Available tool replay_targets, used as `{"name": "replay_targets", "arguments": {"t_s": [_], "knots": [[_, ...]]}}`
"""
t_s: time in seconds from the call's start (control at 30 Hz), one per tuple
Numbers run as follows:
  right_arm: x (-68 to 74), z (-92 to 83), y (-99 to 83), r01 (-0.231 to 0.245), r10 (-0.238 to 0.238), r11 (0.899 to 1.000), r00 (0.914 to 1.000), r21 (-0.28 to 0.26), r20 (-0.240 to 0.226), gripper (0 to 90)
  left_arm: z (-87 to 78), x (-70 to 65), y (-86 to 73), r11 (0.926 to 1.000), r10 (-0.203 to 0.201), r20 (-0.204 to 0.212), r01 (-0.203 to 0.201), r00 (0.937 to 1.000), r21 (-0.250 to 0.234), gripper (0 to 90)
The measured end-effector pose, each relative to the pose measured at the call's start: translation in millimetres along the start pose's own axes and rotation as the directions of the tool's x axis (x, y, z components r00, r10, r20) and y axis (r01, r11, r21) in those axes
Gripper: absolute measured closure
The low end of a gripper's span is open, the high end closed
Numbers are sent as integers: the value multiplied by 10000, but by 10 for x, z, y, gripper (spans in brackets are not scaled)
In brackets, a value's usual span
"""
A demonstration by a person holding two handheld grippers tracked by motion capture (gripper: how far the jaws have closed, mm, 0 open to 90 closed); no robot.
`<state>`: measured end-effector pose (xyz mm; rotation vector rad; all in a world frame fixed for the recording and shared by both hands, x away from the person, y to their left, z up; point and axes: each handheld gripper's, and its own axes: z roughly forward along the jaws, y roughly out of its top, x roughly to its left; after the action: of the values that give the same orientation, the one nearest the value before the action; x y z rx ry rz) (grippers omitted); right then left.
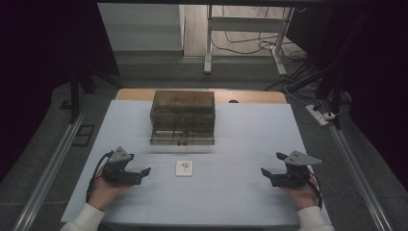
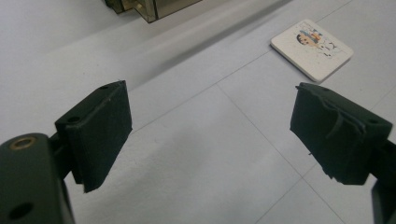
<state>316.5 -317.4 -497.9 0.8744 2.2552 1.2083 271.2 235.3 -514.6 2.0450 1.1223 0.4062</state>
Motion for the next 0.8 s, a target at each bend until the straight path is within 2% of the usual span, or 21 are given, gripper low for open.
{"name": "replay_targets", "arguments": {"t_s": [0.23, 0.57, 0.8], "knots": [[21, 27, -4, 66, -65, 10000, 9997, 65, -222, 139, -30, 35, 6, 9997, -119, 14, 120, 9999, -229, 126], [32, 52, -22, -69, 76, 9997, 9995, 240, -297, 139, -4, 34, -15, 9998, 62, 235, -58, 9997, -179, 126], [15, 113, -21, -68, 81, 9994, 9993, 330, -378, 142, -20, 55, -22, 9999, 6, 195, -3, 9998, -162, 126]]}}
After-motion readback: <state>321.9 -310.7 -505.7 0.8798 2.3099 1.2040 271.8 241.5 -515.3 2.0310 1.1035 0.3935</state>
